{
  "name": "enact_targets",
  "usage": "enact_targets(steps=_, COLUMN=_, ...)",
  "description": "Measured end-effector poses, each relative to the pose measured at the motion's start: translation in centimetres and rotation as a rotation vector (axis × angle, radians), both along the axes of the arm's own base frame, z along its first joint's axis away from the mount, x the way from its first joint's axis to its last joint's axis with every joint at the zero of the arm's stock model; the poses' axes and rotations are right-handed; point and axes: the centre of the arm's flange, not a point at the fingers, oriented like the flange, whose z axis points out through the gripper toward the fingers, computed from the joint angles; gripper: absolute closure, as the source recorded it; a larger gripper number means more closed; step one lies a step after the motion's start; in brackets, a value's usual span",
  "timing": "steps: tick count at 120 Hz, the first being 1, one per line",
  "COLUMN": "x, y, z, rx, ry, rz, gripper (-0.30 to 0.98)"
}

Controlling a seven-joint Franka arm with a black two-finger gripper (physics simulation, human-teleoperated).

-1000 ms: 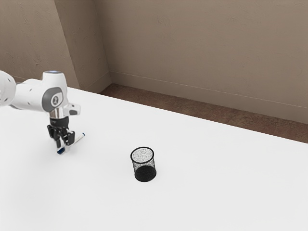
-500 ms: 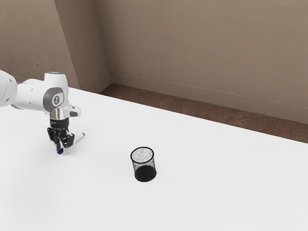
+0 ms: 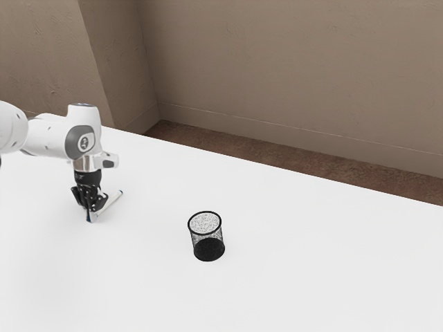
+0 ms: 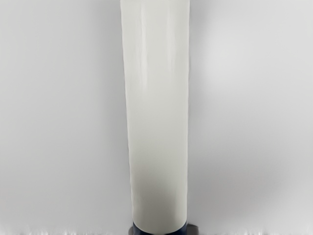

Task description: Put the marker into the pen holder.

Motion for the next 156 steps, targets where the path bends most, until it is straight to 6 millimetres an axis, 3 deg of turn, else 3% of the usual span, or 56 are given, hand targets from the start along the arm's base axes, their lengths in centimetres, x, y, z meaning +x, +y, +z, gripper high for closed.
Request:
enact_targets(steps=12, x=0.1, y=-0.1, z=0.3, rx=0.006, ry=-0.001, rz=-0.001, gripper=0.78)
enact_targets(steps=26, x=0.4, y=-0.6, z=2.2, rx=0.026, ry=-0.022, rz=-0.006, gripper=0.79)
enact_targets(steps=44, x=1.0, y=-1.4, z=6.7, rx=0.072, ry=-0.074, rz=-0.022, gripper=0.79)
enact_targets(steps=57, x=1.8, y=-3.2, z=10.3, rx=0.108, ry=-0.119, rz=-0.058, gripper=0.78)
enact_targets(steps=74, x=2.8, y=-6.5, z=15.0, rx=0.155, ry=-0.182, rz=-0.118, gripper=0.78)
enact_targets(steps=105, x=4.0, y=-16.8, z=21.1, rx=0.181, ry=-0.254, rz=-0.26, gripper=0.79)
enact_targets(steps=135, x=2.8, y=-24.8, z=22.4, rx=0.117, ry=-0.195, rz=-0.324, gripper=0.79)
enact_targets(steps=156, x=1.6, y=-27.8, z=22.9, rx=0.053, ry=-0.144, rz=-0.317, gripper=0.79)
